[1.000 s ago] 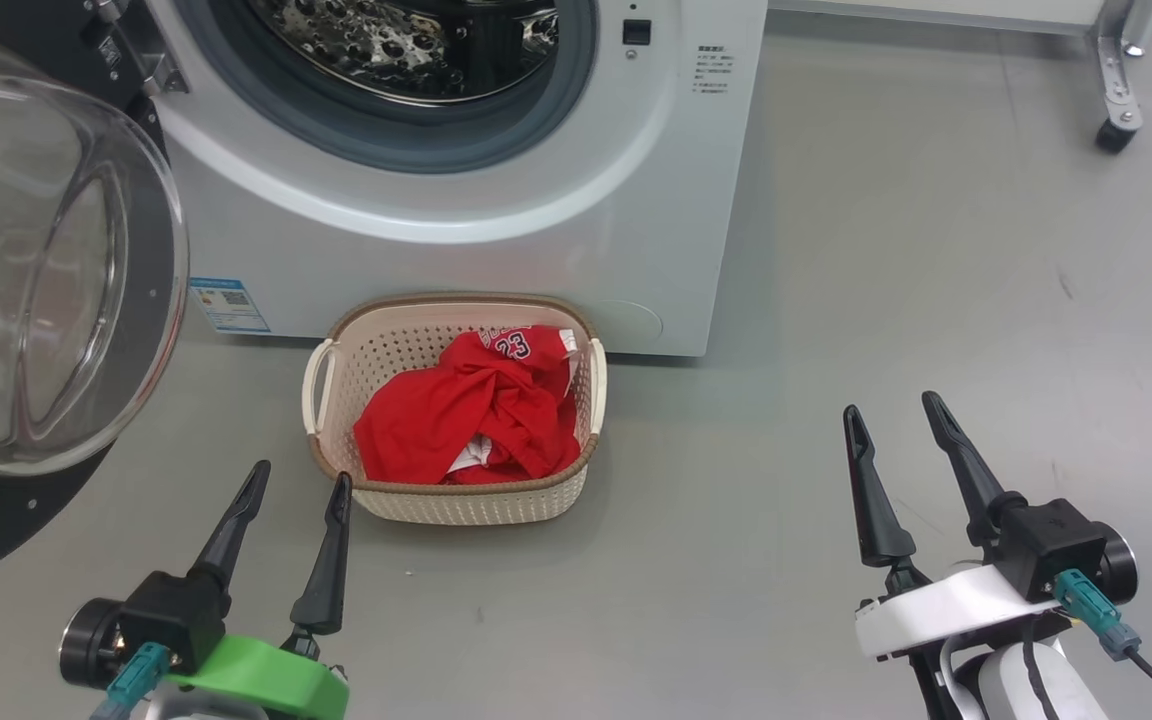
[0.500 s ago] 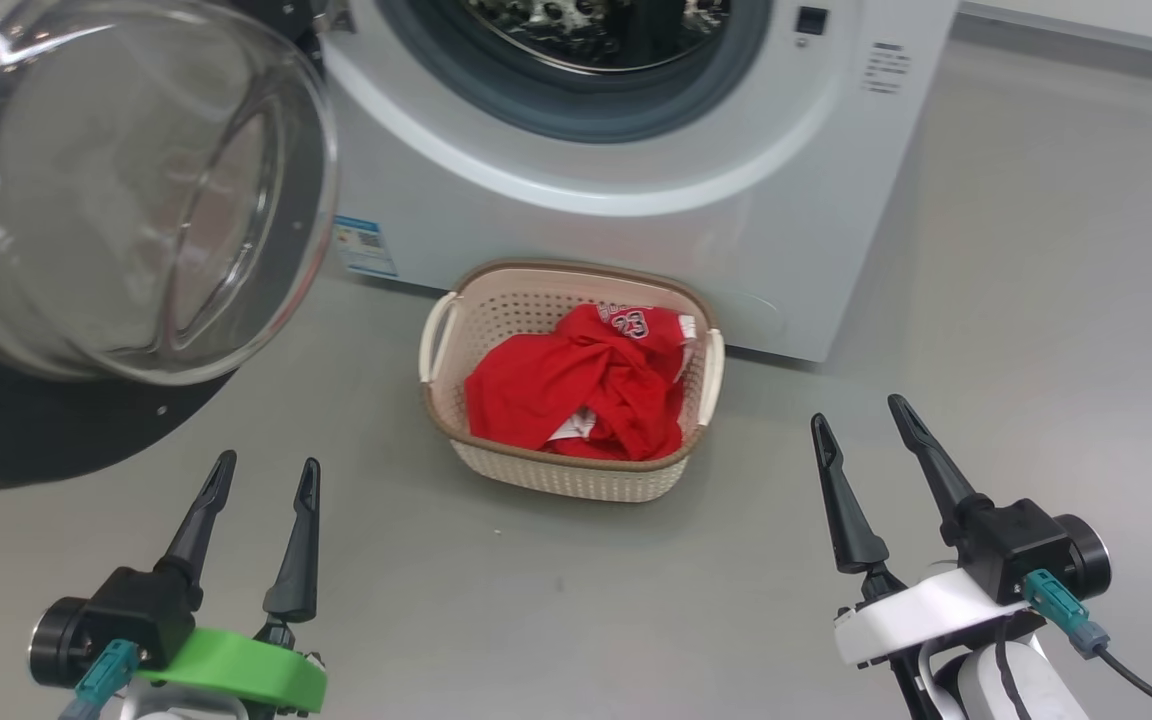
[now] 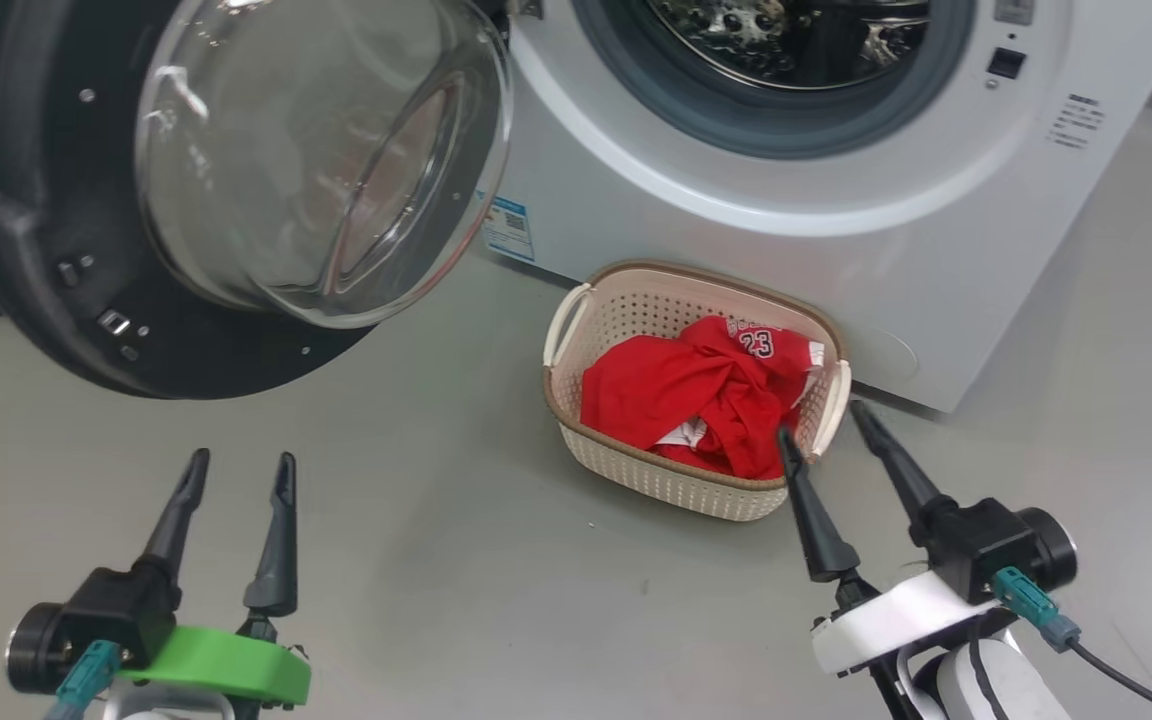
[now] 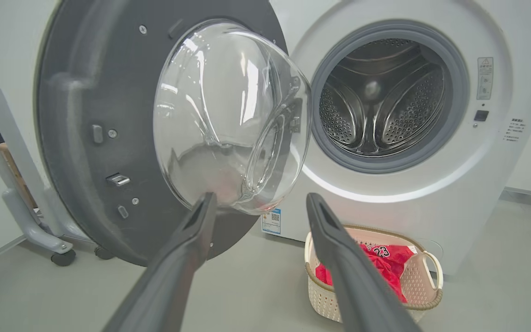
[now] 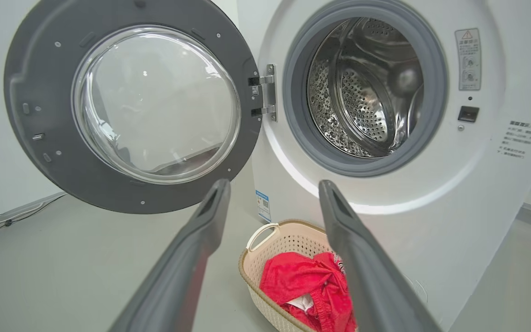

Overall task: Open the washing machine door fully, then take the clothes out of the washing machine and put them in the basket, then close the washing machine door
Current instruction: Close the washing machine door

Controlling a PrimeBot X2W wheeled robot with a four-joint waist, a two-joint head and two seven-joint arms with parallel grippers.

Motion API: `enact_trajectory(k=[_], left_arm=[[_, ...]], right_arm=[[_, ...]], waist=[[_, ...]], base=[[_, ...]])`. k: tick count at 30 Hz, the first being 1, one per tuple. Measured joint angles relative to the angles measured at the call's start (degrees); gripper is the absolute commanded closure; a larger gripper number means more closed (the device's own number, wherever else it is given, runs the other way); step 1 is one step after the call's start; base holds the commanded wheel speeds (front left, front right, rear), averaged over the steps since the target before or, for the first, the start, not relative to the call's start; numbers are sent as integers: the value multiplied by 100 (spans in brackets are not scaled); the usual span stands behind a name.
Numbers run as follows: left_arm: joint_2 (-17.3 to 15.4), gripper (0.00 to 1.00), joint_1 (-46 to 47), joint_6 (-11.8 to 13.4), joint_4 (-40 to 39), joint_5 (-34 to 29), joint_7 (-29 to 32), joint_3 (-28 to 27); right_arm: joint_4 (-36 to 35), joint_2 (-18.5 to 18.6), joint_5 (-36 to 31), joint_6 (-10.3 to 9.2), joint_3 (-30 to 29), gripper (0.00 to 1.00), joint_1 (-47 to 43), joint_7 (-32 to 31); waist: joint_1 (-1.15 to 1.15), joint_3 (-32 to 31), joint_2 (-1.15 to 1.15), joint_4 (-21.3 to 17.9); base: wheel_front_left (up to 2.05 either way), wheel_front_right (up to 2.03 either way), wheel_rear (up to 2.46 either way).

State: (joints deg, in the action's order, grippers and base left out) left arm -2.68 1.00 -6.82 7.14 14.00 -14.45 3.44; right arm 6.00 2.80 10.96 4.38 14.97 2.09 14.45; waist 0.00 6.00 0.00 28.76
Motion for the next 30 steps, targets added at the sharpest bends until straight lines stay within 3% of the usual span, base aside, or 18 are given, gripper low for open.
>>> enact_trajectory(k=[6,30], left_arm=[[0,0,-8,47,-105,0,0,-157],[15,0,-35,53,-223,-5,0,-298]], right_arm=[[91,-1,1,27,134,0,127,0],[241,0,81,60,180,0,243,0]], waist=[[0,-58,0,232],[0,-65,0,256]], base=[[0,0,0],[0,0,0]])
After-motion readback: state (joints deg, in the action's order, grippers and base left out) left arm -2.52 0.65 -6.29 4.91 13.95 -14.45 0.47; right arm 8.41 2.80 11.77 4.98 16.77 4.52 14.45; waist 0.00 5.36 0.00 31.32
